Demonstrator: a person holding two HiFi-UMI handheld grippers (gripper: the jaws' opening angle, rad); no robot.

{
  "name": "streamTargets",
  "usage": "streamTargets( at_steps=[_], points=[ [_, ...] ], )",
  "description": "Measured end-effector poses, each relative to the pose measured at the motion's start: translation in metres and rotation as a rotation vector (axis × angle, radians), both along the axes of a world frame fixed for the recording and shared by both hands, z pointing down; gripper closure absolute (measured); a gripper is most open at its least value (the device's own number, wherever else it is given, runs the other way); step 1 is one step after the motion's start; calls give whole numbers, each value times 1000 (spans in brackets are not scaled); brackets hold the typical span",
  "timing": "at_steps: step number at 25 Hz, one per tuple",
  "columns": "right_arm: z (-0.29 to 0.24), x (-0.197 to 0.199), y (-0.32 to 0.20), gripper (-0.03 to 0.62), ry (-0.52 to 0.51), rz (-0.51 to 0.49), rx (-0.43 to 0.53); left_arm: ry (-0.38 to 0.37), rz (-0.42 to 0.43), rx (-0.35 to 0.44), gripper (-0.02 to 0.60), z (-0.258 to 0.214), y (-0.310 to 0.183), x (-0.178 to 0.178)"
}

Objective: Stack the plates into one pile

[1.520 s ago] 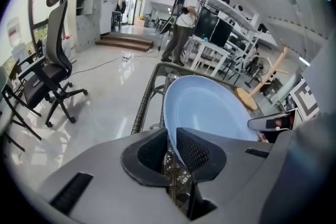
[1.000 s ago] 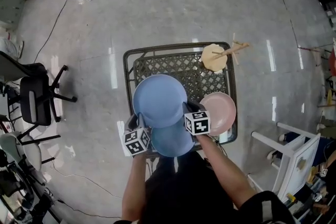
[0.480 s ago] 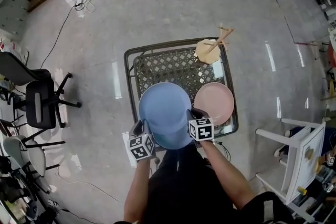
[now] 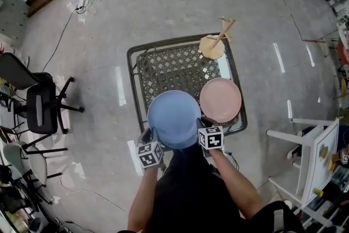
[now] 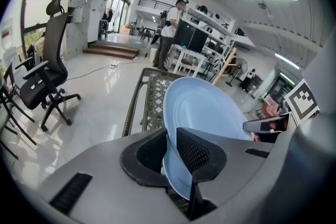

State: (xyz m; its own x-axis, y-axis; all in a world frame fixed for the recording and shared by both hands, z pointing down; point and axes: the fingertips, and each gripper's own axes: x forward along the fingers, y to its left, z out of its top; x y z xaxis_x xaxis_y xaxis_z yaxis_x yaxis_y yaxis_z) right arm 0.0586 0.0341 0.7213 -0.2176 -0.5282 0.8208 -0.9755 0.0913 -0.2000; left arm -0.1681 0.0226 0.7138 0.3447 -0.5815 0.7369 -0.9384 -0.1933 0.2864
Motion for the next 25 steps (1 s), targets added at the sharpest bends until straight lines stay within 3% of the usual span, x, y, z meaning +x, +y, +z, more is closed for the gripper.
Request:
streamTargets(
  at_steps=[25],
  points=[
    [70,7,57,540,40,11,-160,-28,78,-169,511,77,53,8]
  ],
)
